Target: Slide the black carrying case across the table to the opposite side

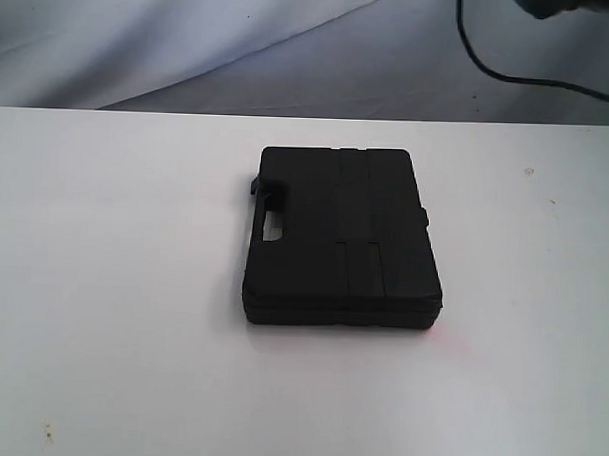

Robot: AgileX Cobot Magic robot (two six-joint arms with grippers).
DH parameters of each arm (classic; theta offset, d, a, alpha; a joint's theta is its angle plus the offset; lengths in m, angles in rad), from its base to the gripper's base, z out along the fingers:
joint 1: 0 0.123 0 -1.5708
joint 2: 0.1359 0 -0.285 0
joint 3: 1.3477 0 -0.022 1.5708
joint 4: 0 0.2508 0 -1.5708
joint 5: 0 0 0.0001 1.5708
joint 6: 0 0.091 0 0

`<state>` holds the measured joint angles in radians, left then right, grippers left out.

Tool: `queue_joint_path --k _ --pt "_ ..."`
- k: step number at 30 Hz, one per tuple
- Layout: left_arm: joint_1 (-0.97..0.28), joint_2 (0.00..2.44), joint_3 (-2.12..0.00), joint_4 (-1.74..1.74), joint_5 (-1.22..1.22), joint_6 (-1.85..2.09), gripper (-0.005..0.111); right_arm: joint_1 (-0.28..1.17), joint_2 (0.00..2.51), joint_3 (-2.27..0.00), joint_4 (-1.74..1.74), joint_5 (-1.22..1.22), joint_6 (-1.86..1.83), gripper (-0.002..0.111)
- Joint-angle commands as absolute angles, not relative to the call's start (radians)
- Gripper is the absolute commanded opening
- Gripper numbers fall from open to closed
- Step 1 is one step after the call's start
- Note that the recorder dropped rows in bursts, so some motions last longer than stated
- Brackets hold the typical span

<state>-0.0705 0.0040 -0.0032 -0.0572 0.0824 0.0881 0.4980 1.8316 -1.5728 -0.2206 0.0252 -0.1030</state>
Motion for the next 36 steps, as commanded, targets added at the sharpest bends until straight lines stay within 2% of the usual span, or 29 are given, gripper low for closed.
queue_joint_path --k 1,6,11,17,25,36 --pt "-0.069 0.0 0.0 -0.058 0.076 0.087 0.0 0.428 1.677 -1.381 -0.212 -0.047 -0.085 0.0" --pt "-0.069 0.0 0.0 -0.058 0.076 0.087 0.0 0.308 1.466 -1.125 -0.164 -0.179 -0.074 0.0" --pt "-0.069 0.0 0.0 -0.058 0.076 0.087 0.0 0.157 1.234 -0.938 -0.125 -0.183 -0.078 0.0" --pt "-0.069 0.0 0.0 -0.058 0.076 0.087 0.0 0.066 0.995 -0.741 -0.129 -0.215 -0.078 0.0" --pt "-0.069 0.0 0.0 -0.058 0.076 0.087 0.0 0.058 0.7 -0.48 -0.131 -0.22 -0.078 0.0" --pt "-0.069 0.0 0.0 -0.058 0.076 0.087 0.0 0.058 0.457 -0.173 -0.13 -0.212 0.017 0.0"
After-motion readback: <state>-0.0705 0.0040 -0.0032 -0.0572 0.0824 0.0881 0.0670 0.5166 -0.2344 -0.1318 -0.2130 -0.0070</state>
